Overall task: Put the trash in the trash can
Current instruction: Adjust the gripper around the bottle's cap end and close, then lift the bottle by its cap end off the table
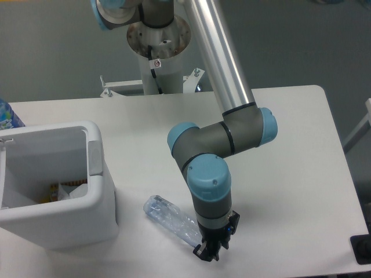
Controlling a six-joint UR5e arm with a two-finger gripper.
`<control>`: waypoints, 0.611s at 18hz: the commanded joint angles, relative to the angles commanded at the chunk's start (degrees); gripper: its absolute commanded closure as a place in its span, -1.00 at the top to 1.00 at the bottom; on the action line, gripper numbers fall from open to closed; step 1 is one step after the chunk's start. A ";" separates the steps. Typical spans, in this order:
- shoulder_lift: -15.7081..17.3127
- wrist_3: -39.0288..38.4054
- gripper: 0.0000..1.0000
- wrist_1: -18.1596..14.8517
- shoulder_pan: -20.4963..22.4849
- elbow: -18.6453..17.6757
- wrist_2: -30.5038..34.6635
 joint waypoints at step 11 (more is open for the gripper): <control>4.22 1.23 -0.81 0.35 0.97 1.23 -2.90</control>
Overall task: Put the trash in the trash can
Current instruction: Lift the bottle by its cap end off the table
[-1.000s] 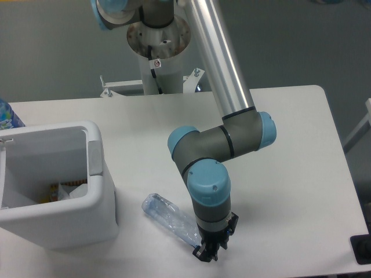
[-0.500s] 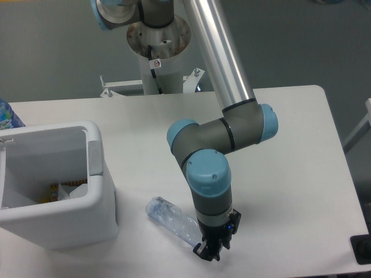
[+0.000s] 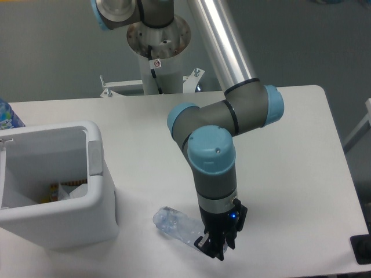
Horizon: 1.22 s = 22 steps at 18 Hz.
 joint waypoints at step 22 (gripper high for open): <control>10.02 1.05 -0.95 6.24 7.21 7.91 -11.07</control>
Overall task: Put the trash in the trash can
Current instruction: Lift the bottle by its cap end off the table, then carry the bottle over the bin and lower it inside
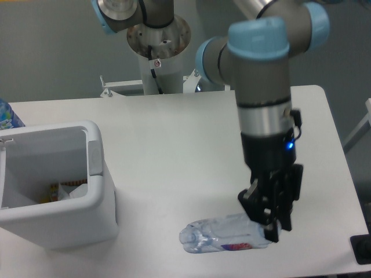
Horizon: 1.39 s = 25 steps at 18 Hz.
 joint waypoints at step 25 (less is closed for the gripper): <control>15.03 0.09 -0.95 0.00 -6.76 -10.63 -14.59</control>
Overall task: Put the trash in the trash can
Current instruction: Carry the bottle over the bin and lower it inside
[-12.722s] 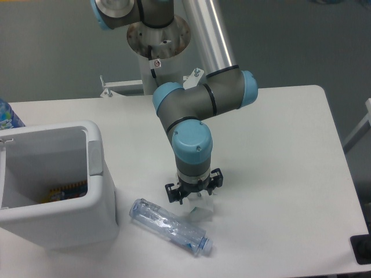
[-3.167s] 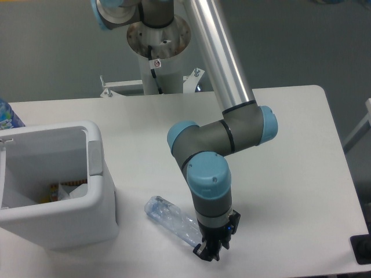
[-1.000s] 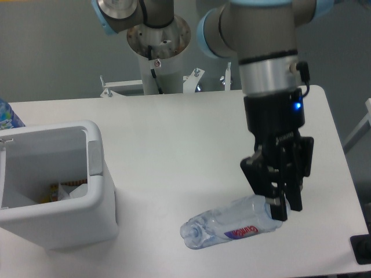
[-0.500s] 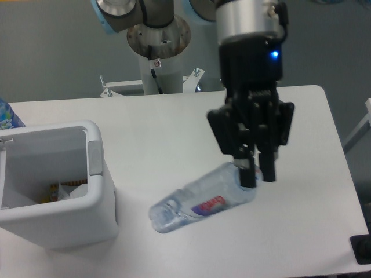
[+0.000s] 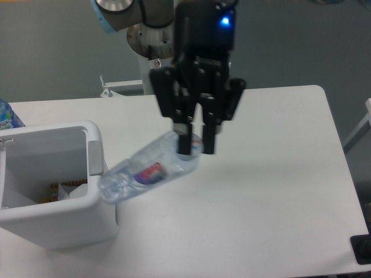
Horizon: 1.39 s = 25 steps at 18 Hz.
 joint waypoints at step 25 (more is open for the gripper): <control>1.58 3.69 -1.00 -0.09 -8.62 -7.21 0.44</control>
